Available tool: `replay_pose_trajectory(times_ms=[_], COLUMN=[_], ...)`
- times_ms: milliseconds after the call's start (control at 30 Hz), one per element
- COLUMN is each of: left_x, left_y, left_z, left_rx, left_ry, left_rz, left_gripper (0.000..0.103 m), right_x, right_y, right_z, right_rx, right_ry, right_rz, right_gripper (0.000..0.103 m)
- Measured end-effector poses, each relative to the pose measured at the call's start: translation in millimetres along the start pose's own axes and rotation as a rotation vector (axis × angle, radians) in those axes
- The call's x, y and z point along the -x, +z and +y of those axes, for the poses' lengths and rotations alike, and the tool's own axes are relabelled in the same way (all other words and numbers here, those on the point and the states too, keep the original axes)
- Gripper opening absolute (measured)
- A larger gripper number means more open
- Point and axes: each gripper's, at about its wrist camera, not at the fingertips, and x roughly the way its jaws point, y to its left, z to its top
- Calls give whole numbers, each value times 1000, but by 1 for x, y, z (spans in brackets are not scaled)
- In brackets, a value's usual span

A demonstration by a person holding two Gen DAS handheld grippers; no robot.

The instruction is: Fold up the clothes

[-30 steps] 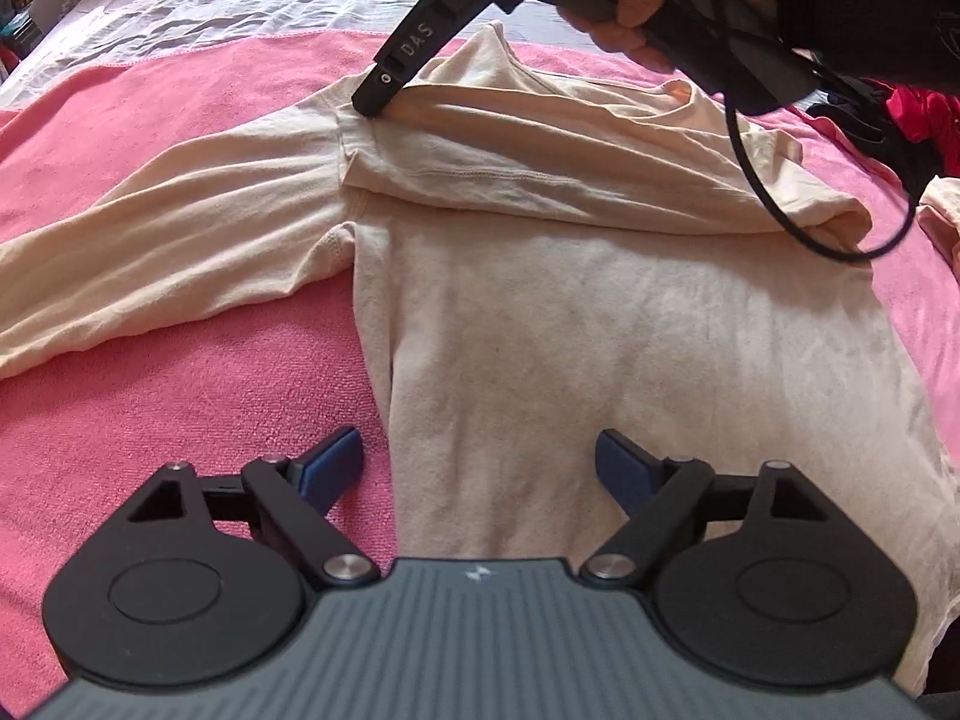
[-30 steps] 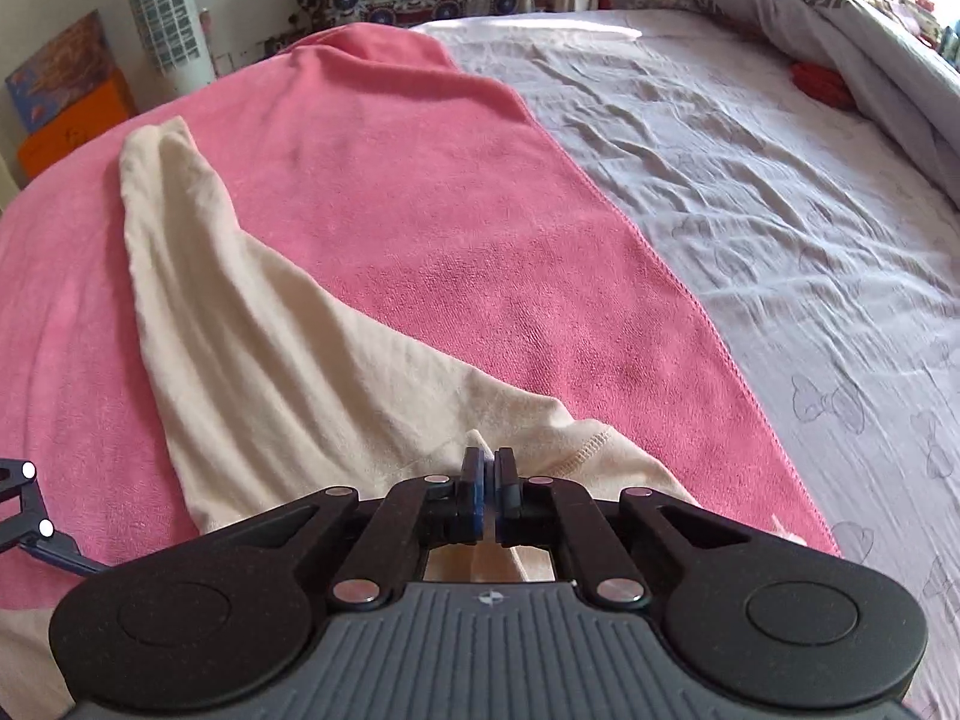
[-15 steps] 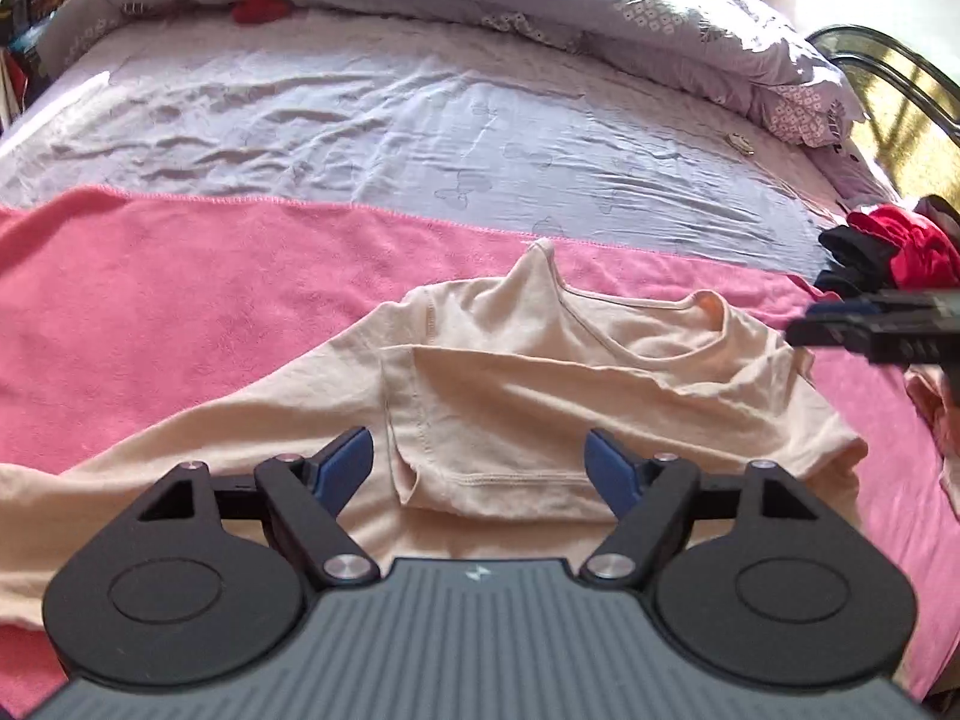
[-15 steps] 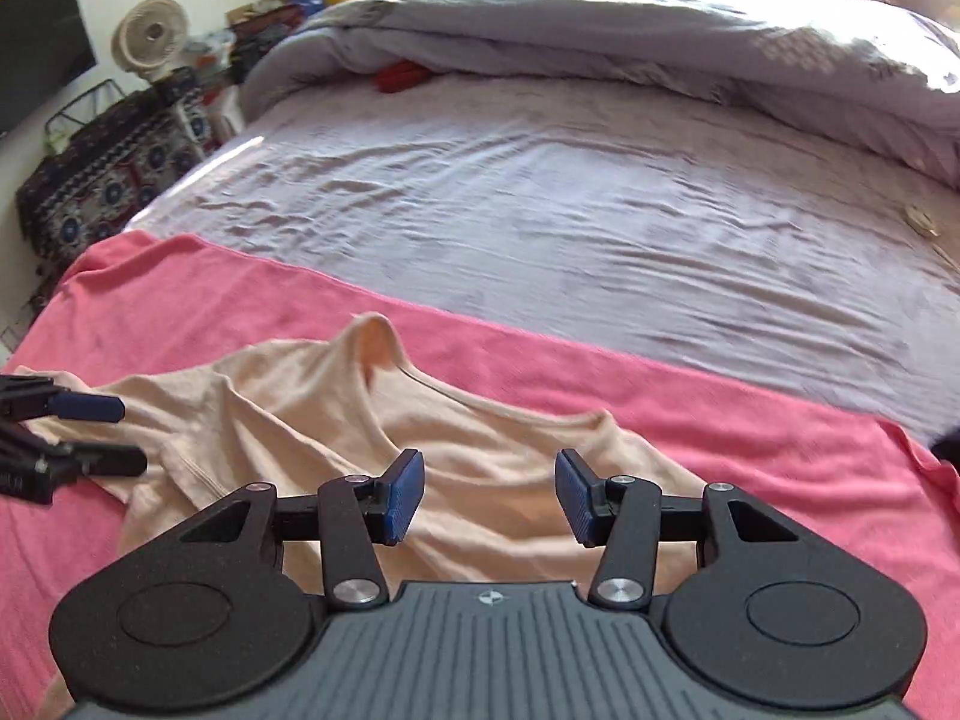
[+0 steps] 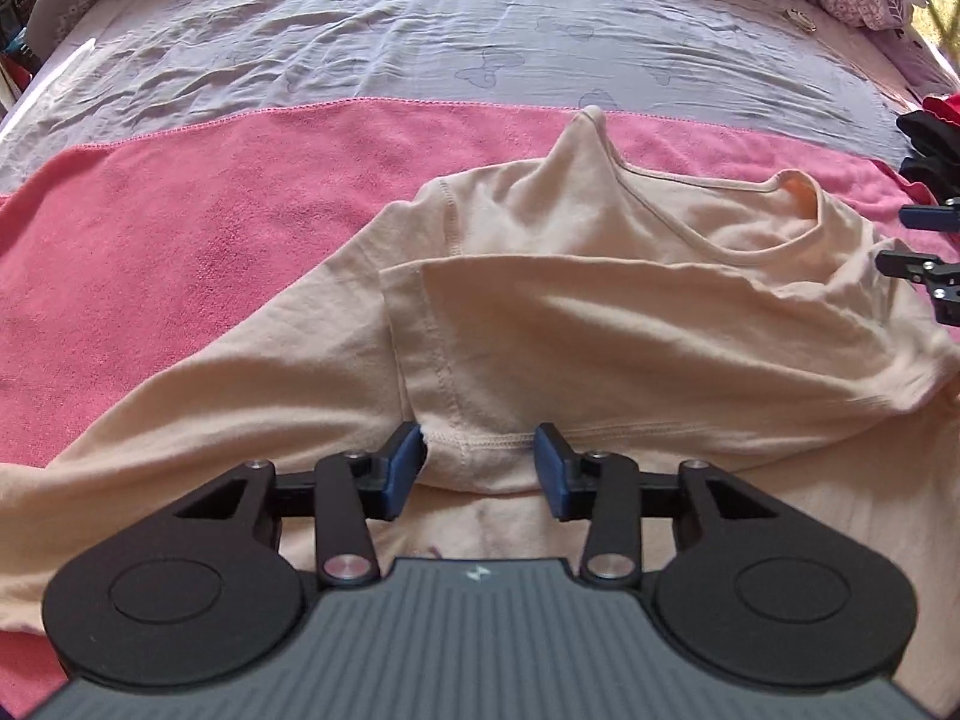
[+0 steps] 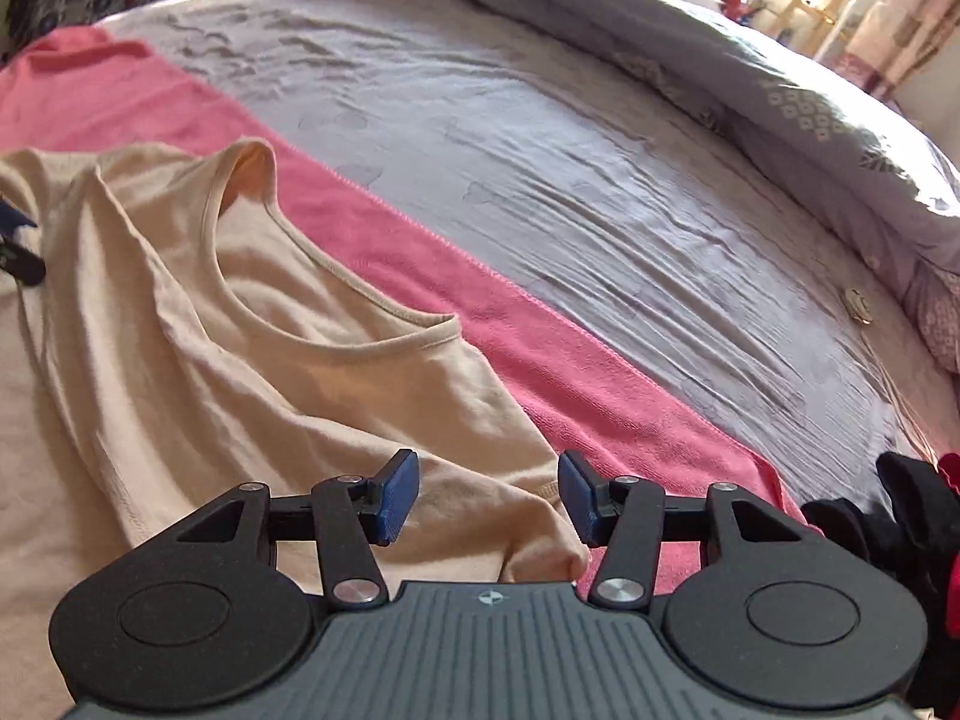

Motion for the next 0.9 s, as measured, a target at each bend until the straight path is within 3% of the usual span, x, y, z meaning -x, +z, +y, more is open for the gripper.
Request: replay_pose_trajectory(times_ms=[67, 200, 300, 333, 433, 500, 633, 700, 800, 900], left_x=[0, -1, -2, -2, -2, -2, -3, -3, -3, -3], left_y=[1, 1, 1, 2, 2, 2, 3, 3, 3, 2], left_z=[-1, -2, -3, -3, -3, -4, -4, -4, -5, -6], left_rx=[-5, -11, -11, -10, -9, -7, -4, -7, -14, -24], left_ry=[5, 14, 18, 19, 23, 25, 28, 28, 30, 34], left_rz=[3, 5, 6, 6, 5, 6, 10, 11, 11, 10], left_gripper=[49, 49, 49, 49, 50, 50, 50, 50, 51, 51], right_x=[-17, -6, -6, -2, 23, 42, 79, 95, 96, 88], right_y=[2, 8, 12, 10, -7, -25, -71, -81, -92, -95], right_z=[-5, -11, -47, -57, -70, -68, -50, -17, 53, 79], right_rx=[-21, -23, -171, -230, -382, -486, -714, -558, -36, 89], right_ry=[19, -79, -174, -129, -23, 6, 5, -143, -309, -283], right_rz=[87, 32, 23, 12, -2, 8, 51, 22, -20, -59], right_gripper=[2, 2, 2, 2, 14, 36, 40, 41, 46, 46])
